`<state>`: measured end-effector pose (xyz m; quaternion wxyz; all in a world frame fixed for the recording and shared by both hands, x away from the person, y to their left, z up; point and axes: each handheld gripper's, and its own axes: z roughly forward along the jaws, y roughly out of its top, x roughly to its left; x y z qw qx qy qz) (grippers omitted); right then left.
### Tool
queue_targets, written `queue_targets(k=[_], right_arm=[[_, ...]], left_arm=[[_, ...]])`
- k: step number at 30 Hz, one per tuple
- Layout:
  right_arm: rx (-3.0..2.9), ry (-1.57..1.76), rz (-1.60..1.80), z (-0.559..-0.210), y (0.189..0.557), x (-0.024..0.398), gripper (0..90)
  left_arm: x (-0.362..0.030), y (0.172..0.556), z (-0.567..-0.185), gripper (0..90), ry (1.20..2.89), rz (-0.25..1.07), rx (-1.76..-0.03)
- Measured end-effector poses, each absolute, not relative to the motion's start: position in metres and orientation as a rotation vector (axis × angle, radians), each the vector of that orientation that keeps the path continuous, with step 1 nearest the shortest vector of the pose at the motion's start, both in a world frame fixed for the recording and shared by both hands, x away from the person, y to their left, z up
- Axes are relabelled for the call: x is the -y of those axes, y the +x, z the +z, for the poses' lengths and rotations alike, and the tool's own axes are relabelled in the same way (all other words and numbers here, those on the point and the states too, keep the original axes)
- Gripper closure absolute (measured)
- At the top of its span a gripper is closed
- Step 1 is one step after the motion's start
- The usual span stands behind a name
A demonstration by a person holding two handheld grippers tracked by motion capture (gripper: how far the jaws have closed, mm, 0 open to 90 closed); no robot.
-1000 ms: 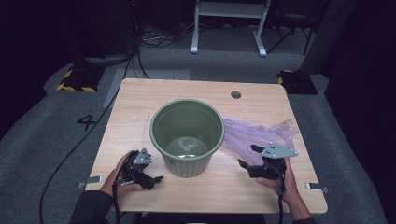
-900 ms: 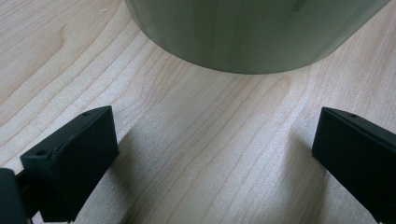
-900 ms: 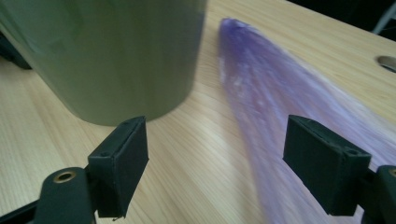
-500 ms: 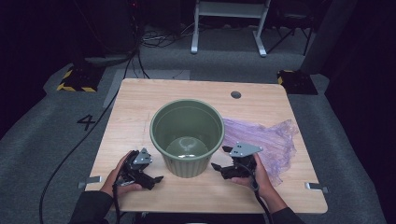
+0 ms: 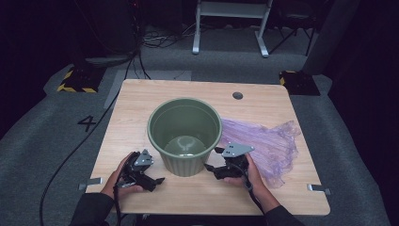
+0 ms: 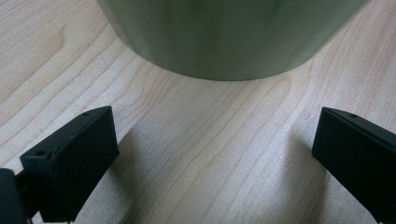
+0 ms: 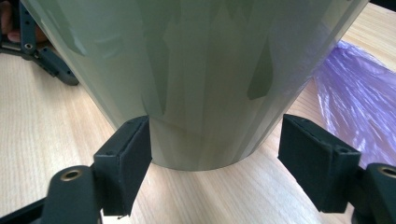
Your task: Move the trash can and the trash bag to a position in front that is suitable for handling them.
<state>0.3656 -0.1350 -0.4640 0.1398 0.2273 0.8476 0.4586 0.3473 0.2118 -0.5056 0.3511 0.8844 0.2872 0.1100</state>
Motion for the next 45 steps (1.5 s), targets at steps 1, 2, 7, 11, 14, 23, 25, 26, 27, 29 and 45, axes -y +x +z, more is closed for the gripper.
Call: queue_targets(k=[1,2,7,11,14,23,25,26,27,29,45], right_arm=[[-2.449,0.657,1.329,-0.464,0.366,0.134,26.1],[-2.449,0.659,1.332,-0.464,0.367,0.133,26.2],[-2.423,0.688,1.260,-0.464,0.376,0.133,30.8],[-2.390,0.697,1.111,-0.464,0.381,0.145,31.4],[-2.350,0.822,1.108,-0.464,0.389,0.165,33.2],[-2.287,1.130,0.976,-0.485,0.407,0.205,36.1],[-2.264,1.157,0.929,-0.486,0.408,0.211,49.6],[-2.261,1.163,0.921,-0.487,0.409,0.214,54.7],[-2.264,1.156,0.915,-0.487,0.410,0.217,57.5],[-2.274,1.154,0.906,-0.488,0.412,0.224,71.2],[-2.229,1.173,0.883,-0.478,0.405,0.275,37.3]], left_arm=[[-0.212,0.347,-0.506,0.0,2.290,0.285,-0.743],[-0.212,0.348,-0.506,0.0,2.290,0.286,-0.744],[-0.211,0.348,-0.506,0.1,2.286,0.286,-0.750],[-0.211,0.347,-0.506,0.2,2.285,0.287,-0.751],[-0.211,0.348,-0.506,0.2,2.285,0.287,-0.751],[-0.212,0.348,-0.506,0.3,2.286,0.285,-0.747],[-0.212,0.348,-0.506,0.3,2.285,0.285,-0.748],[-0.212,0.348,-0.506,0.3,2.285,0.285,-0.748],[-0.212,0.347,-0.506,0.3,2.286,0.285,-0.747],[-0.212,0.348,-0.506,0.4,2.288,0.283,-0.745],[-0.213,0.347,-0.506,0.5,2.286,0.281,-0.738]])
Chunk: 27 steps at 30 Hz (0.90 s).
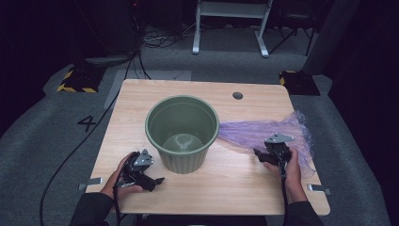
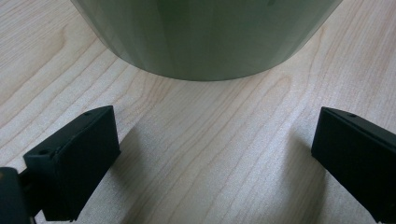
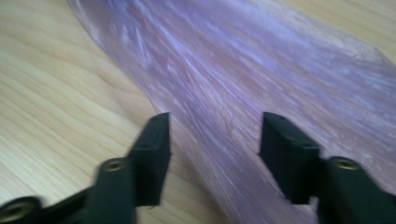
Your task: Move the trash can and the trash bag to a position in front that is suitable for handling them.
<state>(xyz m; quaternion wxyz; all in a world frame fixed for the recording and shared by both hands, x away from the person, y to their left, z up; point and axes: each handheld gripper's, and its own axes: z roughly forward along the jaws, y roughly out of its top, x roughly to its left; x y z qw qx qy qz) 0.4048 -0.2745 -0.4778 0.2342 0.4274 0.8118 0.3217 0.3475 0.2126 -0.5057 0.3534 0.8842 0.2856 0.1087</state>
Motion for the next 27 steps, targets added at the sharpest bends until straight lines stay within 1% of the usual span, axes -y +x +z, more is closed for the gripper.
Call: queue_targets(k=[1,2,6,10,12,18,21,26,27], right_arm=[[-2.229,1.173,0.883,-0.478,0.405,0.275,37.3],[-2.201,1.186,0.908,-0.476,0.404,0.272,33.7],[-2.097,1.243,1.035,-0.472,0.407,0.258,28.4],[-2.106,1.253,1.031,-0.480,0.416,0.242,28.6],[-2.101,1.233,0.989,-0.485,0.421,0.234,30.9],[-2.123,1.280,0.967,-0.500,0.436,0.225,30.3],[-2.114,1.283,0.920,-0.500,0.440,0.225,33.0],[-2.124,1.313,0.933,-0.501,0.445,0.229,36.9],[-2.152,1.312,0.965,-0.501,0.446,0.232,43.8]], left_arm=[[-0.213,0.347,-0.506,0.5,2.286,0.281,-0.738],[-0.213,0.347,-0.506,0.5,2.286,0.281,-0.739],[-0.212,0.348,-0.506,0.5,2.287,0.281,-0.738],[-0.212,0.348,-0.506,0.5,2.287,0.281,-0.739],[-0.212,0.348,-0.506,0.5,2.288,0.280,-0.738],[-0.212,0.347,-0.506,0.5,2.296,0.273,-0.715],[-0.212,0.347,-0.506,0.5,2.295,0.274,-0.716],[-0.212,0.347,-0.506,0.5,2.296,0.274,-0.716],[-0.212,0.347,-0.506,0.5,2.295,0.274,-0.715]])
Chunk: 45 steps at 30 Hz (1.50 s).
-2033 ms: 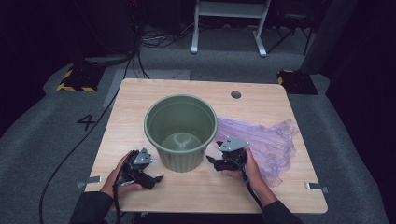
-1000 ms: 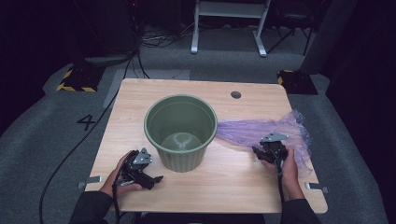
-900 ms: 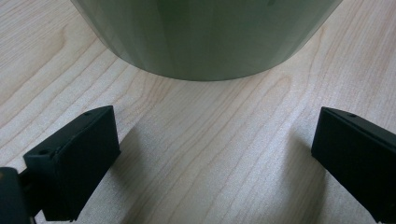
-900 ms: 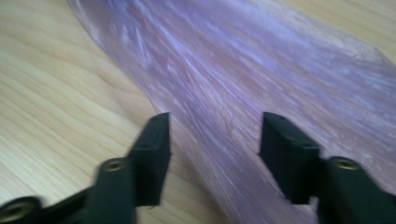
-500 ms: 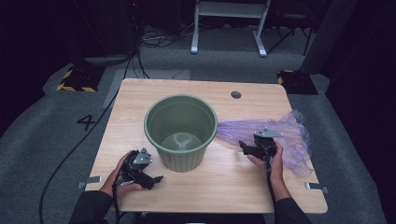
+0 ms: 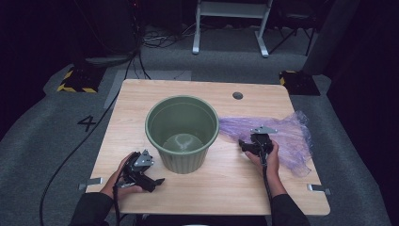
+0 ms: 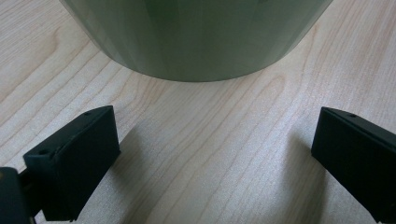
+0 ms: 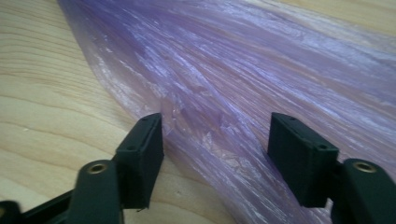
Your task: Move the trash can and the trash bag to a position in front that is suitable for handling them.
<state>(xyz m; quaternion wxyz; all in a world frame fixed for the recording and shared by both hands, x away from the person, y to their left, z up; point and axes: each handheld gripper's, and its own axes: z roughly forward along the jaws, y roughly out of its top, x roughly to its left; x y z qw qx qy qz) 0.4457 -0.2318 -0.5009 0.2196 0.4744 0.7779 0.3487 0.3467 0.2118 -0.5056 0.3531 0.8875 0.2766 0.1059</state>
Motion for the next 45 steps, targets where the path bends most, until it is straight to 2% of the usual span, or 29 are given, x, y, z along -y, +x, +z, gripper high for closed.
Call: queue_targets(k=[1,4,7,8,10,13,45], right_arm=[[-2.152,1.312,0.965,-0.501,0.446,0.232,43.8],[-2.186,1.277,1.003,-0.500,0.447,0.242,62.6],[-2.191,1.293,1.043,-0.500,0.448,0.250,71.3],[-2.184,1.294,1.037,-0.501,0.448,0.255,79.9],[-2.179,1.284,1.026,-0.501,0.447,0.257,85.6],[-2.181,1.280,1.032,-0.501,0.447,0.259,89.1],[-1.936,1.206,1.217,-0.462,0.431,0.287,90.0]], left_arm=[[-0.212,0.347,-0.506,0.5,2.296,0.273,-0.715],[-0.212,0.347,-0.506,0.5,2.294,0.272,-0.712],[-0.212,0.347,-0.506,0.5,2.295,0.273,-0.712],[-0.212,0.347,-0.506,0.5,2.296,0.274,-0.715],[-0.212,0.346,-0.506,0.5,2.295,0.274,-0.717],[-0.211,0.347,-0.506,0.5,2.293,0.274,-0.717],[-0.209,0.346,-0.506,0.2,2.291,0.273,-0.725]])
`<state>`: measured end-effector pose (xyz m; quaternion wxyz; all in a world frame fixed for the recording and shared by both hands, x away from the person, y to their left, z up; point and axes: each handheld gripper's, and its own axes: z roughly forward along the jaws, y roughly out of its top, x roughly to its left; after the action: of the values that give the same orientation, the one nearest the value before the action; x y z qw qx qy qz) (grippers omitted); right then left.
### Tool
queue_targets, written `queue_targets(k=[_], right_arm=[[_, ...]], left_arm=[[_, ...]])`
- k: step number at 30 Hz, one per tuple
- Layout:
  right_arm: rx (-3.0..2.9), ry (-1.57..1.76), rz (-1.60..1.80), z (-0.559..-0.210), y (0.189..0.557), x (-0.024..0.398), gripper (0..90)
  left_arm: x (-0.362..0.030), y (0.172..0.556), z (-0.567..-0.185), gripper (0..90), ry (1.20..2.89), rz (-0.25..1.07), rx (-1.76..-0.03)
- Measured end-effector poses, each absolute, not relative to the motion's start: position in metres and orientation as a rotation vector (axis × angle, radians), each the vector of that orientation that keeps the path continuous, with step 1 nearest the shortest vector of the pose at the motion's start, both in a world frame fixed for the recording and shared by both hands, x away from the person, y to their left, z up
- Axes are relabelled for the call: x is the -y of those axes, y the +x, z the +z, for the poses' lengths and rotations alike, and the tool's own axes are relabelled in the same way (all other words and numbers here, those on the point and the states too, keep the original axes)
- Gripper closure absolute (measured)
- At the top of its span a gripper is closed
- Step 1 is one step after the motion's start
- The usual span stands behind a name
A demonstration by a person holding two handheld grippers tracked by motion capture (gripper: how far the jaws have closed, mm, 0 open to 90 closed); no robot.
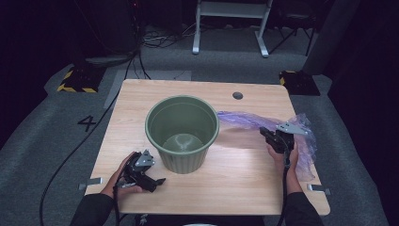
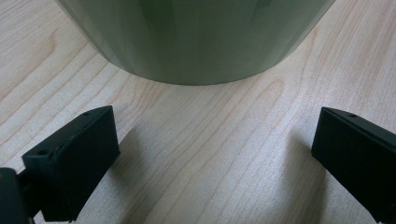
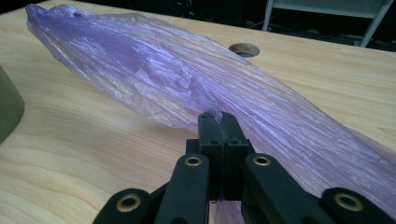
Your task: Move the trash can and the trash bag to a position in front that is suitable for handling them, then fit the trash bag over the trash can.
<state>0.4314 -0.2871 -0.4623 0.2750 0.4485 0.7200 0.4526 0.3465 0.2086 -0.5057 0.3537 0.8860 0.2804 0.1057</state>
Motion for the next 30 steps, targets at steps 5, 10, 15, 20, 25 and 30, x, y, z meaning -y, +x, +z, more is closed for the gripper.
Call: queue_targets(k=[5,10,15,20,25,30], right_arm=[[-1.916,1.210,1.273,-0.456,0.431,0.287,90.0],[-1.889,1.203,1.306,-0.448,0.429,0.287,90.0],[-1.854,1.185,1.343,-0.433,0.425,0.289,90.0],[-1.825,1.154,1.361,-0.415,0.421,0.290,90.0],[-1.793,1.134,1.381,-0.399,0.417,0.290,90.0],[-1.771,1.130,1.402,-0.392,0.415,0.291,90.0]], left_arm=[[-0.208,0.347,-0.506,0.1,2.291,0.271,-0.725],[-0.208,0.347,-0.506,0.0,2.291,0.271,-0.725],[-0.208,0.347,-0.506,0.0,2.291,0.271,-0.726],[-0.208,0.347,-0.506,0.0,2.292,0.271,-0.725],[-0.208,0.347,-0.506,0.0,2.290,0.272,-0.727],[-0.207,0.348,-0.506,0.0,2.291,0.269,-0.724]])
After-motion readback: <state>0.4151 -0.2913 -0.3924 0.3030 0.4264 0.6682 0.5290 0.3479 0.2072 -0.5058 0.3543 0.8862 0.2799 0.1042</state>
